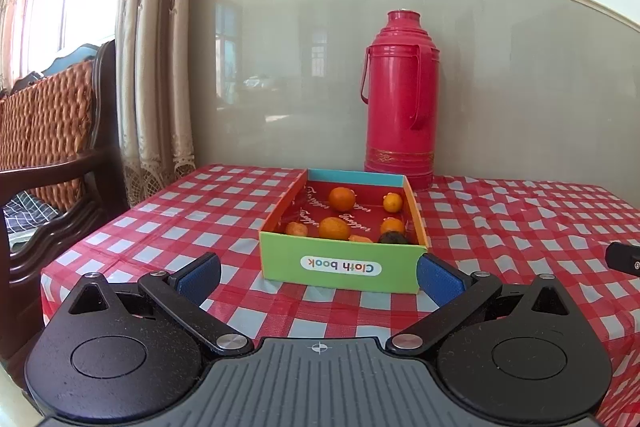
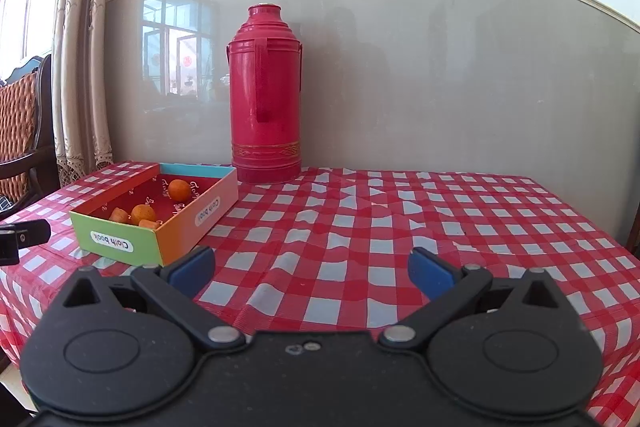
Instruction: Organize fruits
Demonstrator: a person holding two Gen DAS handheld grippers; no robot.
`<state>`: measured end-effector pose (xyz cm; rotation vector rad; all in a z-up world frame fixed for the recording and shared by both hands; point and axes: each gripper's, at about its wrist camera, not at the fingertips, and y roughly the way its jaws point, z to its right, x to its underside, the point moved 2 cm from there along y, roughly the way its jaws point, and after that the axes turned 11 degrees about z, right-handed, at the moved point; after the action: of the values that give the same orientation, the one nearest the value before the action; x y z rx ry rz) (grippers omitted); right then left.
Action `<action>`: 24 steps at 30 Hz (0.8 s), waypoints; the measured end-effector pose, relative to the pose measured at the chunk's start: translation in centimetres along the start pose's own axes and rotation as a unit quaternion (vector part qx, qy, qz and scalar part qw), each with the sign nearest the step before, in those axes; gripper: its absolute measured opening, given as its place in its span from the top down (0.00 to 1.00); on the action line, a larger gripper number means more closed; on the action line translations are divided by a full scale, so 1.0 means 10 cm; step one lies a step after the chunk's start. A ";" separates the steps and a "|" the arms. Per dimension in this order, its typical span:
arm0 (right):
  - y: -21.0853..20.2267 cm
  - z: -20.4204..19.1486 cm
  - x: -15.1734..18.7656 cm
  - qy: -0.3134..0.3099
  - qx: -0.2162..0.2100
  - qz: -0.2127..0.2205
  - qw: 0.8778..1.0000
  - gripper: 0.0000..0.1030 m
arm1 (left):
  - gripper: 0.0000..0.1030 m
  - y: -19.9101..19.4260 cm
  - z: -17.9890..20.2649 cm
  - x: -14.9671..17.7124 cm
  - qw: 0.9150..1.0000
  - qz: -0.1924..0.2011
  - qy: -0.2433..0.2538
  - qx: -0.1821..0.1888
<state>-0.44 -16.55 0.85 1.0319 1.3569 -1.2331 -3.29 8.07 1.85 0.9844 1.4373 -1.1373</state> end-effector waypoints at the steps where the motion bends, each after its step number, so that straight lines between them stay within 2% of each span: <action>1: 0.00 0.00 0.00 0.001 0.000 0.000 1.000 0.05 | 0.00 0.00 0.00 0.00 1.000 0.000 0.000 0.001; 24: 0.00 0.01 0.00 0.004 -0.002 -0.002 1.000 0.05 | 0.00 0.00 0.00 0.00 1.000 0.003 -0.002 0.000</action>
<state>-0.43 -16.69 0.87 1.0332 1.3677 -1.2294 -3.32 8.07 1.84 0.9857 1.4313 -1.1344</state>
